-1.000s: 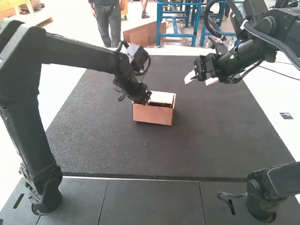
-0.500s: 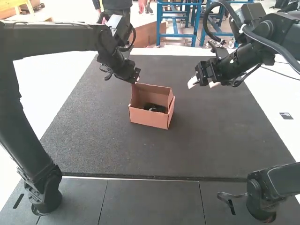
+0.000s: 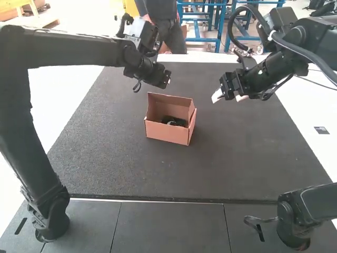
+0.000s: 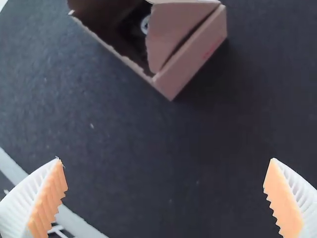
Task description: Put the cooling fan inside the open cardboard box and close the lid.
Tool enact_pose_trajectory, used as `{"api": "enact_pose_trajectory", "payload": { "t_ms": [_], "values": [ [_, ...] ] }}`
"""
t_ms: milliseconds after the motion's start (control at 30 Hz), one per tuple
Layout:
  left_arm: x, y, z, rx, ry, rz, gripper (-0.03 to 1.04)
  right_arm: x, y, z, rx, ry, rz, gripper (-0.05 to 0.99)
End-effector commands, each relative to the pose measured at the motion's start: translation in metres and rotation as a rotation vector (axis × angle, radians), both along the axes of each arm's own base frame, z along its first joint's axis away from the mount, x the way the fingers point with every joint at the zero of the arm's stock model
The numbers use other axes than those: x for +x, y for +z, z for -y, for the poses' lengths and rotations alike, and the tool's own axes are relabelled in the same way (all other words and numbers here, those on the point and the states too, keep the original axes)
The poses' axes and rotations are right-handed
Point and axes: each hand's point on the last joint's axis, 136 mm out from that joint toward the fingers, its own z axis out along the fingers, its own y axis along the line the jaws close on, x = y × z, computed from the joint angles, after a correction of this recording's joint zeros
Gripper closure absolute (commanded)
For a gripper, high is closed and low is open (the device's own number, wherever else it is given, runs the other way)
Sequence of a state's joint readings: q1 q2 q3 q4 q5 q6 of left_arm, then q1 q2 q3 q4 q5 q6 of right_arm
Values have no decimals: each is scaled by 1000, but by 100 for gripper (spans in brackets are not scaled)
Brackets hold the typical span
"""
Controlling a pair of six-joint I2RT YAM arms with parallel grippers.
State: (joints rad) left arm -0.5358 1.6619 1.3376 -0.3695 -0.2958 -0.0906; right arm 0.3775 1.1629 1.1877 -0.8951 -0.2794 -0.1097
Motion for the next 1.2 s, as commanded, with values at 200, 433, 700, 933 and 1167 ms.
{"api": "enact_pose_trajectory", "payload": {
  "t_ms": [200, 433, 700, 933, 1167],
  "values": [
    [-42, -95, 20, 183, -50, -343, 4, 0, 13, 5, 1, -14, 51, 2],
    [-64, -135, 8, 231, -40, -419, 4, 0, 15, 5, 5, -16, 54, 2],
    [-74, -143, 11, 215, -10, -407, 4, 1, 17, 6, 3, -21, 59, 2],
    [-56, -97, 12, 167, 28, -305, 4, 1, 17, 6, 8, -25, 59, 2],
    [-36, -49, -7, 106, 95, -241, 4, 2, 17, 6, 11, -33, 56, 2]
  ]
}}
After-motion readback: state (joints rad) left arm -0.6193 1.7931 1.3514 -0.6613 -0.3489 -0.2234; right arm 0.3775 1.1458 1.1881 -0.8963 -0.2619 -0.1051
